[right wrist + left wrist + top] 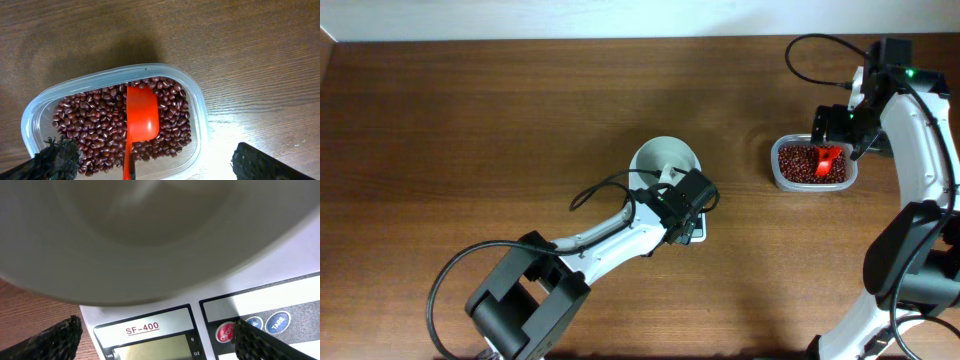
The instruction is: Scoop item into bowl and weigh 50g on scale
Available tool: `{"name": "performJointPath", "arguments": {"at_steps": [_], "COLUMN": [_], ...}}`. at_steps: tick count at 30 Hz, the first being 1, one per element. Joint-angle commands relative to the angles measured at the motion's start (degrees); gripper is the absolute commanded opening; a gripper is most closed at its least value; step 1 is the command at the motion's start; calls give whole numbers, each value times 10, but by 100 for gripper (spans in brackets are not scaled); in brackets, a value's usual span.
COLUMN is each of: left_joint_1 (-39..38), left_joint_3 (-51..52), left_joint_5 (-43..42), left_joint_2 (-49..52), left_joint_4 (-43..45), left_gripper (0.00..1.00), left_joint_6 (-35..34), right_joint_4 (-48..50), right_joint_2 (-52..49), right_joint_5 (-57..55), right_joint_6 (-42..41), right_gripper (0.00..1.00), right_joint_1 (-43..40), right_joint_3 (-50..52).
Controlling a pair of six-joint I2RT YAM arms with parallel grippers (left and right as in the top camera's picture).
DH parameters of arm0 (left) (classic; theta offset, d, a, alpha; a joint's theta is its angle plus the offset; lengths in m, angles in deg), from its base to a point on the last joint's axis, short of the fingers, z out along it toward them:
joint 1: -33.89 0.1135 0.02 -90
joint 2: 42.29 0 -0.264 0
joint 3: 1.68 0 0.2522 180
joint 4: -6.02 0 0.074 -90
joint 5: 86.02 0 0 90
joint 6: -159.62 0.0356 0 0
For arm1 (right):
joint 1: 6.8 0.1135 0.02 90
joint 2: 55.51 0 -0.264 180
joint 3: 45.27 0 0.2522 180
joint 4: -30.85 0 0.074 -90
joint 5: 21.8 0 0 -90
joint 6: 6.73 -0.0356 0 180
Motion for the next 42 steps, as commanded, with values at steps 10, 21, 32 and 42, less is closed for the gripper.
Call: {"name": "performJointPath", "arguments": {"at_steps": [10,21,32,42], "left_joint_1": [2,2,2,1], "left_joint_3": [-3,-11,-11,-11], "left_joint_5": [27,27,41,37], "left_joint_2": [18,18,19,26], "left_joint_4": [-6,-1,-19,-20], "left_gripper": [99,99,99,99], "left_joint_6": [9,9,9,16], "right_joint_4": [0,0,0,0], "right_joint_2": [-1,-1,-1,-1], "right_joint_5": [1,1,1,1], "right_joint_6": [-2,-2,-2,-2], "right_gripper": [99,99,99,99], "right_joint_1": [-3,-3,-3,-3], "right_joint_3": [-9,-9,-9,-9]}}
